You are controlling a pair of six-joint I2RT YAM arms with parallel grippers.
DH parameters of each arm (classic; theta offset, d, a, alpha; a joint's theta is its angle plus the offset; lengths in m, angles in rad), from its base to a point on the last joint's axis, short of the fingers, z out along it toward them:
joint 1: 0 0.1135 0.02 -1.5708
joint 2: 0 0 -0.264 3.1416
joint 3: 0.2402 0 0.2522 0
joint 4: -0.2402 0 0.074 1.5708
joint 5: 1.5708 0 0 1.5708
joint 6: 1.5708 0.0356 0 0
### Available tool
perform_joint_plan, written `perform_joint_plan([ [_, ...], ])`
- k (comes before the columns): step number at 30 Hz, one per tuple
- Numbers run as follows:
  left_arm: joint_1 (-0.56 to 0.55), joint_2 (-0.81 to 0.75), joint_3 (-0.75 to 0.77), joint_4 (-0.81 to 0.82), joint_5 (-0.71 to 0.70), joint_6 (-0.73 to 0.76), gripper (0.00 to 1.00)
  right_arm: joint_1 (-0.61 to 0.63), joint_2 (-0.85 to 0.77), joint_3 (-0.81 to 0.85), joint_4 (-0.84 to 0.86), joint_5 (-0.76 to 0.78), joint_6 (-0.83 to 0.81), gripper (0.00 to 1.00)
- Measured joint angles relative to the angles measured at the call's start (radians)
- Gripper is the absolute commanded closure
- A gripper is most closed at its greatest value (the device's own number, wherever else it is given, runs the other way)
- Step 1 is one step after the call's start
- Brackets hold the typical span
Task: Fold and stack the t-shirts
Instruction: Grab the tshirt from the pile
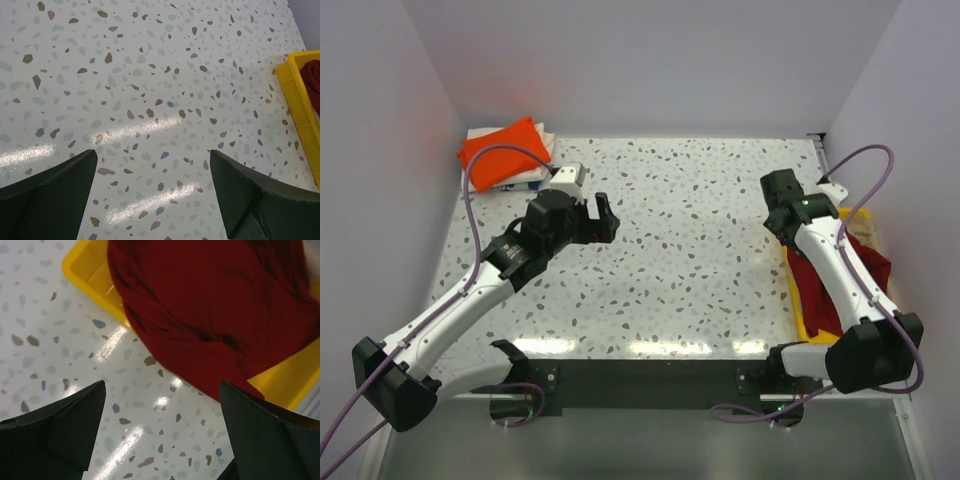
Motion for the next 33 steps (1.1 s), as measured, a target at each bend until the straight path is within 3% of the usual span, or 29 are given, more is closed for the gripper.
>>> perform_joint_plan([
  [9, 0.000, 0.002, -0.004, 0.000, 0.035, 0.007, 0.00, -0.294, 0.142, 0.000, 0.032, -0.018, 0.010, 0.01],
  [16, 0.000, 0.006, -0.004, 0.000, 0.047, 0.007, 0.00, -0.480, 0.299, -0.044, 0.169, -0.109, 0.016, 0.02],
  [18, 0.000, 0.015, -0.004, 0.000, 0.051, 0.007, 0.00, -0.522, 0.303, -0.089, 0.224, -0.141, 0.013, 0.06],
  [19, 0.000, 0.021, -0.004, 0.000, 0.053, 0.008, 0.00, -0.539, 0.303, -0.108, 0.247, -0.157, 0.012, 0.11],
  [20, 0.000, 0.028, -0.004, 0.000, 0.055, 0.007, 0.00, -0.549, 0.303, -0.122, 0.269, -0.169, 0.010, 0.24],
  [22, 0.000, 0.043, -0.004, -0.001, 0.056, 0.007, 0.00, -0.556, 0.302, -0.140, 0.304, -0.188, 0.008, 0.41],
  [23, 0.000, 0.047, -0.004, -0.001, 0.057, 0.007, 0.00, -0.556, 0.300, -0.148, 0.325, -0.195, 0.005, 0.56],
  [25, 0.000, 0.051, -0.004, -0.001, 0.057, 0.007, 0.00, -0.554, 0.297, -0.156, 0.349, -0.205, 0.003, 0.71],
  [26, 0.000, 0.051, -0.004, -0.001, 0.057, 0.007, 0.00, -0.554, 0.293, -0.161, 0.362, -0.209, -0.004, 0.87],
  [27, 0.000, 0.051, -0.004, -0.001, 0.057, 0.007, 0.00, -0.555, 0.286, -0.164, 0.366, -0.211, -0.008, 0.95],
  [28, 0.000, 0.051, -0.004, -0.001, 0.057, 0.007, 0.00, -0.555, 0.278, -0.166, 0.367, -0.213, -0.013, 1.00],
  [33, 0.000, 0.051, -0.004, -0.002, 0.057, 0.007, 0.00, -0.555, 0.185, -0.166, 0.363, -0.251, -0.049, 1.00],
])
